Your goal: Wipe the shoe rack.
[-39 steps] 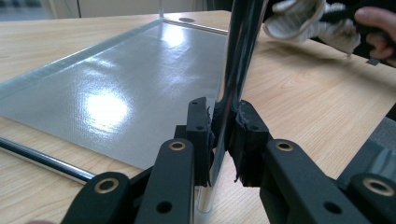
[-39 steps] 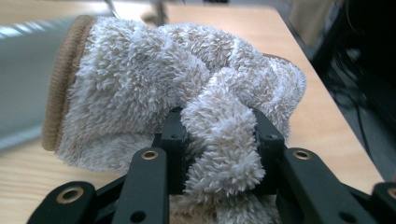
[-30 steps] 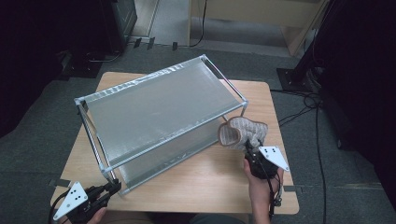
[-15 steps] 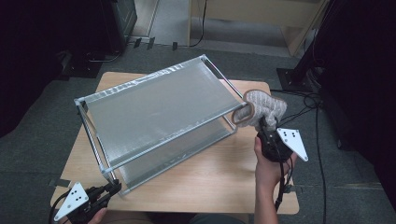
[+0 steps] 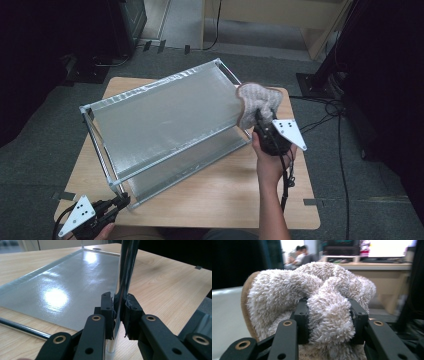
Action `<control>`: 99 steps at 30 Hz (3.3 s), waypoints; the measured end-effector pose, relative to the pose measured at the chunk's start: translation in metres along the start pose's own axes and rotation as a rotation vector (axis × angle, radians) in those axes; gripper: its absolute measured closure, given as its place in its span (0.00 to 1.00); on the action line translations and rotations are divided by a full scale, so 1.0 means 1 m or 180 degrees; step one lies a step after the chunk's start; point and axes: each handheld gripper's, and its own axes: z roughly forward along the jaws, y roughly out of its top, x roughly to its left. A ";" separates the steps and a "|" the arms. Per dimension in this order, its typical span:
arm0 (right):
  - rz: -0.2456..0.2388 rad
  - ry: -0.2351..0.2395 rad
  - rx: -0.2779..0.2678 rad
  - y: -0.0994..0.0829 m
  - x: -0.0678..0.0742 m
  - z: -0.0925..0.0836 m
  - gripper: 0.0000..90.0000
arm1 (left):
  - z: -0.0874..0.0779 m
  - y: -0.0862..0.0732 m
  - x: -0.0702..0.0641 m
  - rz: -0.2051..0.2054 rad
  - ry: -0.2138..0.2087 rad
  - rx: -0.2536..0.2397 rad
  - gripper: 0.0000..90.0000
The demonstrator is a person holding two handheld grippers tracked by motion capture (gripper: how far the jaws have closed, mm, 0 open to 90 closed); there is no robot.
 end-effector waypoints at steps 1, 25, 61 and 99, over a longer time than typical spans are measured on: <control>-0.0041 0.0083 0.0027 -0.003 0.005 -0.001 0.67 | 0.000 0.000 0.000 0.0010 -0.0018 -0.0001 0.90; -0.0480 0.1801 0.0038 -0.031 0.162 -0.085 0.65 | 0.004 0.000 -0.005 0.0093 -0.0124 -0.0013 0.90; 0.0006 0.0205 0.0102 -0.026 0.018 -0.013 0.65 | 0.005 -0.001 -0.005 0.0124 -0.0170 -0.0021 0.91; -0.0629 0.2202 0.0095 -0.054 0.186 -0.106 0.65 | 0.006 0.000 -0.005 0.0150 -0.0229 -0.0023 0.91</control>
